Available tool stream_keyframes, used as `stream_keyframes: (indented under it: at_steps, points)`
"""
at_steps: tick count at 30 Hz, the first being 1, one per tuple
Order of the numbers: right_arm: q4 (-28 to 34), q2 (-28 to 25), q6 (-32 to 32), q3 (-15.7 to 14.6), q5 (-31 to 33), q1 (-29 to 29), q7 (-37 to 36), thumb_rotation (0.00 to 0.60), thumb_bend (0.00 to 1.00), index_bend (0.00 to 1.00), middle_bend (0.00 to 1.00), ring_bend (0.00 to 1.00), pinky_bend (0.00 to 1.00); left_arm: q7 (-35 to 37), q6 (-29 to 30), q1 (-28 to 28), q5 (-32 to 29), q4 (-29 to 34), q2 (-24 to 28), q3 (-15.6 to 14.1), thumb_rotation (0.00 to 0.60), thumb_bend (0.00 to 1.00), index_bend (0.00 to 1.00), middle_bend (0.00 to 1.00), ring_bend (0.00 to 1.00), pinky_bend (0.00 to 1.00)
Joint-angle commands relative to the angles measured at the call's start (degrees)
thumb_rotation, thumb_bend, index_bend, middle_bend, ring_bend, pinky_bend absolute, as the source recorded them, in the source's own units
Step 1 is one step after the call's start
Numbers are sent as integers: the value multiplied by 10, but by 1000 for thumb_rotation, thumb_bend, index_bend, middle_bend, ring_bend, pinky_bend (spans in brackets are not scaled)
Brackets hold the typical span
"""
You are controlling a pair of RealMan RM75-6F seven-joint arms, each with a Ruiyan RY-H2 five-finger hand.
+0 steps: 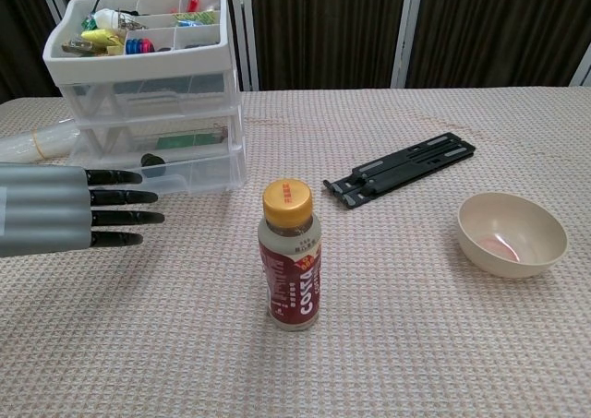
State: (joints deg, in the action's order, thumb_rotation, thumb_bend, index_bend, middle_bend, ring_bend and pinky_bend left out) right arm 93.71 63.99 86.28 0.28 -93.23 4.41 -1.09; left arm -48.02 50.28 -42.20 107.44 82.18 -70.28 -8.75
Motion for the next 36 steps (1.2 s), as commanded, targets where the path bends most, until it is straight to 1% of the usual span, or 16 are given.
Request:
stream_keyframes:
  at_steps: [1, 13, 20, 29, 32, 34, 36]
  points:
    - [0, 0, 0, 0, 0, 0, 0, 600, 77, 19, 0, 0, 0, -1, -2, 3, -13, -10, -1, 9, 600, 381, 176, 33, 0, 95]
    - [1, 1, 0, 0, -1, 0, 2, 600, 77, 19, 0, 0, 0, 1, -7, 10, -50, -50, -7, 30, 600, 382, 178, 34, 0, 95]
    - [4, 0, 2, -3, -5, -1, 2, 600, 77, 19, 0, 0, 0, 0, -22, 10, -82, -87, -35, 47, 600, 384, 179, 33, 0, 95]
    - [4, -2, 1, -3, -6, -1, -2, 600, 77, 19, 0, 0, 0, -9, -25, 14, -119, -117, -62, 67, 600, 384, 179, 34, 0, 95]
    - [4, -2, 1, -3, -6, -1, -2, 600, 77, 19, 0, 0, 0, -8, -18, 21, -131, -115, -63, 71, 600, 385, 179, 33, 0, 95]
    - [4, -2, 2, -3, -5, -1, -2, 600, 77, 19, 0, 0, 0, -3, -4, 27, -130, -100, -59, 70, 600, 384, 179, 33, 0, 95]
    - [3, -2, 0, -3, -3, -1, -2, 600, 77, 19, 0, 0, 0, 14, 31, 41, -120, -70, -48, 65, 600, 385, 179, 33, 0, 95]
